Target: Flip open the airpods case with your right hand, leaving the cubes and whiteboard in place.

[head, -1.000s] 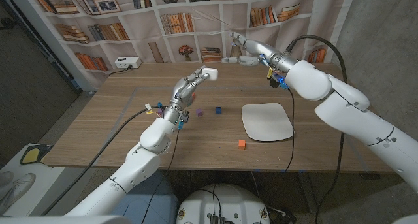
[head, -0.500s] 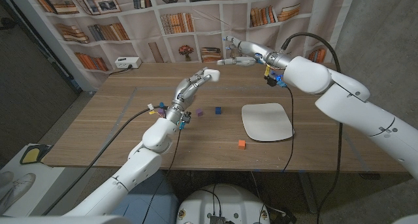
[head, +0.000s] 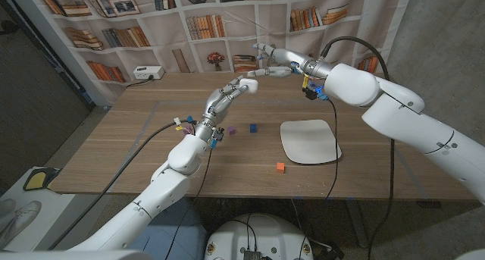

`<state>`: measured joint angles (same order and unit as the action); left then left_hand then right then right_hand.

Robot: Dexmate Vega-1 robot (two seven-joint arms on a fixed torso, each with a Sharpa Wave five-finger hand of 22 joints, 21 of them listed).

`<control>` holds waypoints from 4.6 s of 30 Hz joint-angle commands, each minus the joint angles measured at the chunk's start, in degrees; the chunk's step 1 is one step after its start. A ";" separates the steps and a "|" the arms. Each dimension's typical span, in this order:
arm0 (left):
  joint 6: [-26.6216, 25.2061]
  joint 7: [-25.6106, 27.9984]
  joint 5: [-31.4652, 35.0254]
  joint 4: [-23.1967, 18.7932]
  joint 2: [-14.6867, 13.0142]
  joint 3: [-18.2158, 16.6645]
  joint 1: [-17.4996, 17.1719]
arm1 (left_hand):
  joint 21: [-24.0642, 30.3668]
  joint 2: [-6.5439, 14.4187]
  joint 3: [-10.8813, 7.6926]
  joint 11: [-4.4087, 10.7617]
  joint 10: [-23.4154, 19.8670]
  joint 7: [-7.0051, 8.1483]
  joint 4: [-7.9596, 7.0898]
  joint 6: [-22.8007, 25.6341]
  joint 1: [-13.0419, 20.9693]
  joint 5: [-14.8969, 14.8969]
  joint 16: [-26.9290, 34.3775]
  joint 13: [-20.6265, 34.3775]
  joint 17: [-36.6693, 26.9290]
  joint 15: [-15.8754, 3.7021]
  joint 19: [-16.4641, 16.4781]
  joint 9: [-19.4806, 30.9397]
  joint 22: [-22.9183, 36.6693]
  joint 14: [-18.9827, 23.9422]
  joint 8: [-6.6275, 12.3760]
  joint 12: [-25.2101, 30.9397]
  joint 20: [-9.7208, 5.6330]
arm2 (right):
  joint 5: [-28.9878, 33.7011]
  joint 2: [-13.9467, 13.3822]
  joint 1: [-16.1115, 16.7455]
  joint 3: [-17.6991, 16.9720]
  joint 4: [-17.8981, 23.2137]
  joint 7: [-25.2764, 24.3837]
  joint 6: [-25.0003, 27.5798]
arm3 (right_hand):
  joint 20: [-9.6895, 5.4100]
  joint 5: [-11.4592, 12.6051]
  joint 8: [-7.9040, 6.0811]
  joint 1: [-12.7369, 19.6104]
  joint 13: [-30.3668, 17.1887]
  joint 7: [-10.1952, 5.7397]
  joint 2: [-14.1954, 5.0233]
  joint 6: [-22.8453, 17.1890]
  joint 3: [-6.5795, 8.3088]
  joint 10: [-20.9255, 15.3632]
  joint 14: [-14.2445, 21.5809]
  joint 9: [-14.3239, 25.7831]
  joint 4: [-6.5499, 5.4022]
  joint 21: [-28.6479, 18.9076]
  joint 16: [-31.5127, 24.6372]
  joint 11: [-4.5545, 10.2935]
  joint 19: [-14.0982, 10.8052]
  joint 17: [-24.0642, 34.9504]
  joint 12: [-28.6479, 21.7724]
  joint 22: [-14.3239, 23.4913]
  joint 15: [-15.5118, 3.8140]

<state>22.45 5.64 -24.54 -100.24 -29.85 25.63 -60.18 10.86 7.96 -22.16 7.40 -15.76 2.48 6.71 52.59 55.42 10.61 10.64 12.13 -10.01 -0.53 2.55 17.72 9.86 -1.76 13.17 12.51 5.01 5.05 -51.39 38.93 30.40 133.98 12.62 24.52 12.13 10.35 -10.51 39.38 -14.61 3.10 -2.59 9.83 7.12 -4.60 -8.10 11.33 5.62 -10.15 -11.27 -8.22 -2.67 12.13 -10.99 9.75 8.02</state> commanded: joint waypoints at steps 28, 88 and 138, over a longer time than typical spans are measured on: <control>2.60 0.14 3.93 4.39 2.22 2.53 2.01 | 0.37 0.67 1.40 0.95 -0.42 4.43 -0.64 2.78 0.00 1.18 0.09 0.23 -0.03 -0.60 0.17 -0.14 0.16 -0.31 0.23 0.17 -0.63 | 0.74 -0.10 -4.62 4.26 1.99 0.19 6.81 | -0.02 -0.01 -0.61 -0.19 -0.01 1.07 -0.62 3.50 0.26 0.56 -0.27 0.13 0.32 -0.54 -0.54 -0.43 0.32 0.33 -0.33 0.14 0.52; 3.23 -0.89 3.24 4.15 1.94 2.71 1.01 | 0.34 0.97 2.40 1.08 -0.75 4.47 -0.85 2.43 -0.18 2.06 0.08 0.35 0.02 -0.53 0.31 -0.32 0.18 -0.08 0.11 0.27 -0.46 | 9.22 0.00 -10.90 10.67 1.34 9.36 9.32 | -0.13 0.97 -1.24 11.90 0.59 -0.22 -2.50 4.92 5.56 7.07 -6.46 0.13 4.61 -0.10 -0.11 1.08 5.07 0.16 -0.21 0.04 0.48; 3.97 -1.26 2.20 2.18 1.27 2.01 -0.69 | 0.32 1.21 2.94 1.29 -1.34 4.35 -0.81 2.54 0.05 2.40 0.06 0.42 0.05 -0.57 0.26 -0.09 0.19 0.02 0.35 0.43 -0.38 | 13.30 0.24 -10.20 10.60 2.71 13.50 9.87 | -2.37 0.90 -1.70 19.91 0.77 -2.86 -3.81 4.84 9.09 8.98 -8.60 0.14 4.45 -0.71 -0.43 3.99 4.67 -0.02 -0.82 -0.03 -1.56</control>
<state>25.82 5.07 -21.76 -97.93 -28.58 27.56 -60.70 10.86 8.49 -19.41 8.50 -16.47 3.69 5.84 51.39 55.43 12.80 10.64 12.37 -9.89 -1.03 2.45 17.41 9.89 -1.84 13.18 12.52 4.50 17.54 -51.44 28.70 40.61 136.57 25.64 34.07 10.10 11.24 -11.87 58.57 -13.81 0.59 -6.44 9.86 15.59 3.95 -9.87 11.31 9.95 -10.61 -11.27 -4.54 1.99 11.98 -11.66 9.60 7.15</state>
